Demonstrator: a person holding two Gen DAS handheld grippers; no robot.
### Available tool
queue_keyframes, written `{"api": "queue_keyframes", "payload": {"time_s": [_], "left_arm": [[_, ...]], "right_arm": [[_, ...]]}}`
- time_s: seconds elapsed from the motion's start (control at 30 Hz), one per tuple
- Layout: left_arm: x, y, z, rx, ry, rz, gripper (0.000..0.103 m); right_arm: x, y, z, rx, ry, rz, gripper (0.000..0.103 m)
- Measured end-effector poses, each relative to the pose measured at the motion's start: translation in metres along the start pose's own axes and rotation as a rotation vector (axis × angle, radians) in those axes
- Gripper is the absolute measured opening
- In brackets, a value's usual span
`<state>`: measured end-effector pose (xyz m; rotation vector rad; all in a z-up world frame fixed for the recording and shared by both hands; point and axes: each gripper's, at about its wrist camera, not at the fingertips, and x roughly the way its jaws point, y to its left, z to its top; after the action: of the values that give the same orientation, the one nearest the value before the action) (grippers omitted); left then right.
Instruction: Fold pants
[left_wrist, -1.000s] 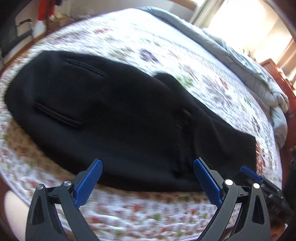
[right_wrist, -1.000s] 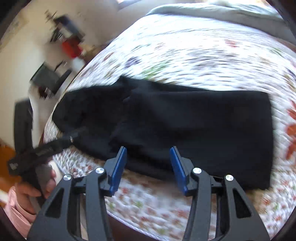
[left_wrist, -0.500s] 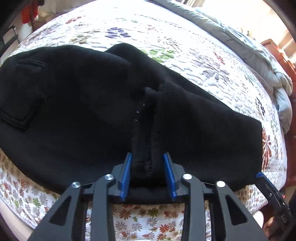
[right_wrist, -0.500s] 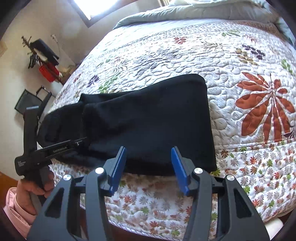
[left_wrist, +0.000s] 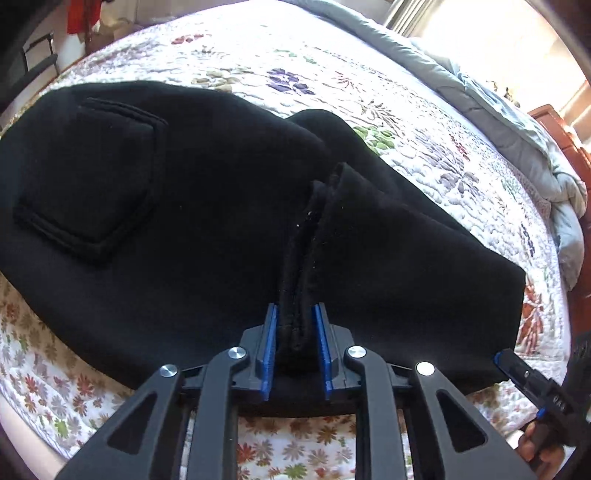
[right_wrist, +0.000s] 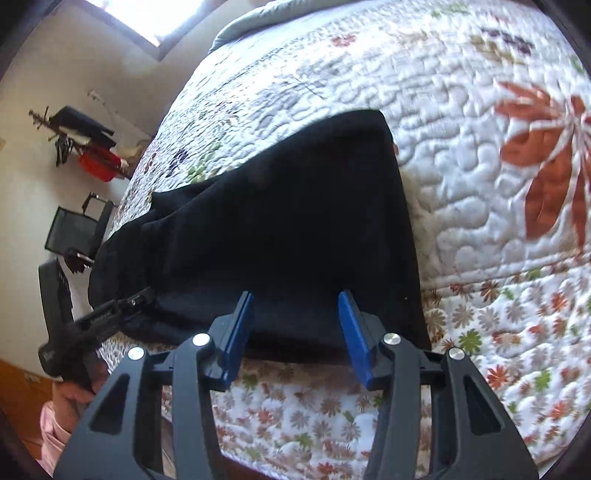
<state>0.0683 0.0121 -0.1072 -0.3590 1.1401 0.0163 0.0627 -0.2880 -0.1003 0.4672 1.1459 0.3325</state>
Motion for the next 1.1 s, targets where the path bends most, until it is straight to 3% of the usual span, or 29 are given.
{"api": "queue_keyframes", "payload": {"time_s": [0.17,0.3,0.37,0.5,0.63,0.67,0.73,0.87,0.9,0.97,1.0,1.1], "left_arm": [[-0.013,-0.005,0.004,0.024,0.004,0.002,0.028],[-0.048,-0.013,0.015,0.067,-0.108,0.000,0.028],[-0.058,-0.029,0.027,0.107,-0.136,-0.062,0.034],[-0.032,-0.054,0.037,0.141,-0.028,-0.169,0.036],[0.016,-0.052,0.037,0.115,0.090,-0.119,0.034],[0.023,-0.049,0.034,0.106,0.097,-0.118,0.025],[0.030,-0.041,0.034,0.103,0.094,-0.116,0.018],[0.028,-0.035,0.039,0.067,0.116,-0.155,0.019],[0.019,-0.033,0.039,0.054,0.109,-0.157,0.022],[-0.001,-0.024,0.033,0.053,0.059,-0.151,0.056],[-0.008,-0.022,0.029,0.059,0.031,-0.138,0.061],[-0.021,-0.015,0.008,0.104,0.006,-0.091,0.063]], "right_arm": [[-0.005,0.010,0.008,-0.058,0.030,-0.034,0.044],[-0.033,0.030,0.033,-0.110,-0.051,-0.035,0.047],[-0.036,0.036,0.050,-0.130,-0.061,-0.054,0.047],[-0.016,0.031,0.081,-0.103,-0.023,-0.084,0.047],[0.014,0.006,0.089,-0.041,0.044,-0.116,0.043],[0.018,0.001,0.088,-0.033,0.049,-0.117,0.041],[0.025,-0.006,0.086,-0.018,0.049,-0.111,0.041],[0.025,-0.002,0.083,-0.038,0.043,-0.131,0.041],[0.019,0.001,0.082,-0.043,0.035,-0.130,0.041],[0.004,0.008,0.075,-0.054,0.016,-0.111,0.048],[-0.004,0.012,0.067,-0.067,0.011,-0.108,0.049],[-0.017,0.020,0.039,-0.093,0.026,-0.167,0.050]]}}
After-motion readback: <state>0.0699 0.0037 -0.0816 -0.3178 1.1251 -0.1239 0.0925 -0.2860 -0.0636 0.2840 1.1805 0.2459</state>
